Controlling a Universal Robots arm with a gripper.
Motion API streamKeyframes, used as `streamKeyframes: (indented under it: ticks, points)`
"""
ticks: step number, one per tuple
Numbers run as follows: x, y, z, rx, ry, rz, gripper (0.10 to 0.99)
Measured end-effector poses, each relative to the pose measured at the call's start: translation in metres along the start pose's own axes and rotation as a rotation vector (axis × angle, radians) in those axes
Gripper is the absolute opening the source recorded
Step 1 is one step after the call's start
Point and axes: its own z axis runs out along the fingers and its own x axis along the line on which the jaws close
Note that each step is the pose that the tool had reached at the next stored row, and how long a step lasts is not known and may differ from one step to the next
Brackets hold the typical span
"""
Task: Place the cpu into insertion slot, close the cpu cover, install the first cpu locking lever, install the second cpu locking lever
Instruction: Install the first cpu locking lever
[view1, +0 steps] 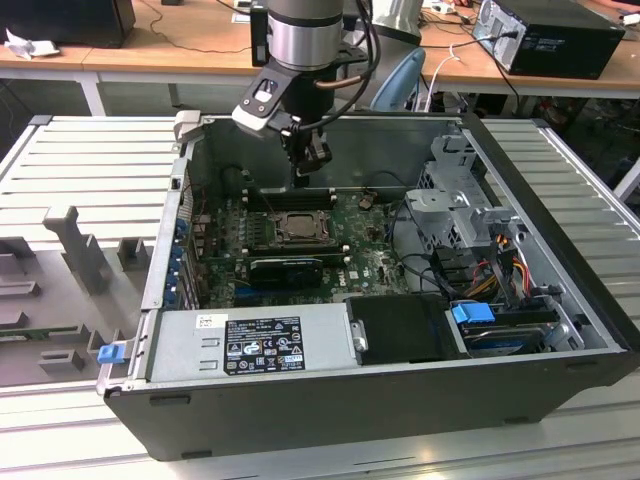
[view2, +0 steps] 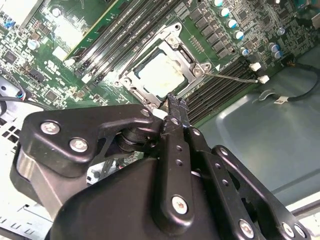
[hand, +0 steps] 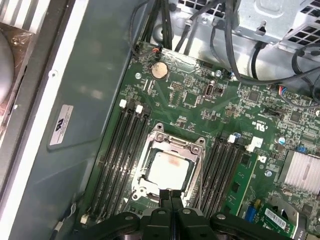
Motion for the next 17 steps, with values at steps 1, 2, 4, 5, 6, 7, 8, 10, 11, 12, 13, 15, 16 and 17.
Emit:
streamKeyframes:
  ticks: [1,2,4,5,6,7,8,10,11,12,13,15,16,17]
  points:
    - [0.0,0.0,0.0,0.0,0.0001,-0.005,0.106]
    - [0.0,0.0,0.0,0.0,0.0002,-0.013,0.106]
    - [0.0,0.0,0.0,0.0,0.0006,-0.026,0.106]
    - [0.0,0.0,0.0,0.001,0.0007,-0.031,0.106]
    - [0.0,0.0,0.0,0.001,0.0009,-0.045,0.106]
    - [0.0,0.0,0.0,0.001,0.0011,-0.056,0.106]
    - [0.0,0.0,0.0,0.001,0.0014,-0.069,0.106]
    - [0.0,0.0,0.0,0.002,0.0018,-0.09,0.106]
    - [0.0,0.0,0.0,0.002,0.002,-0.1,0.106]
    - [0.0,0.0,0.0,0.002,0.0022,-0.11,0.106]
    - [0.0,0.0,0.0,0.002,0.0023,-0.117,0.106]
    - [0.0,0.0,0.0,0.002,0.0027,-0.132,0.106]
    - [0.0,0.0,0.0,0.003,0.0028,-0.138,0.106]
    - [0.0,0.0,0.0,0.003,0.0029,-0.148,0.106]
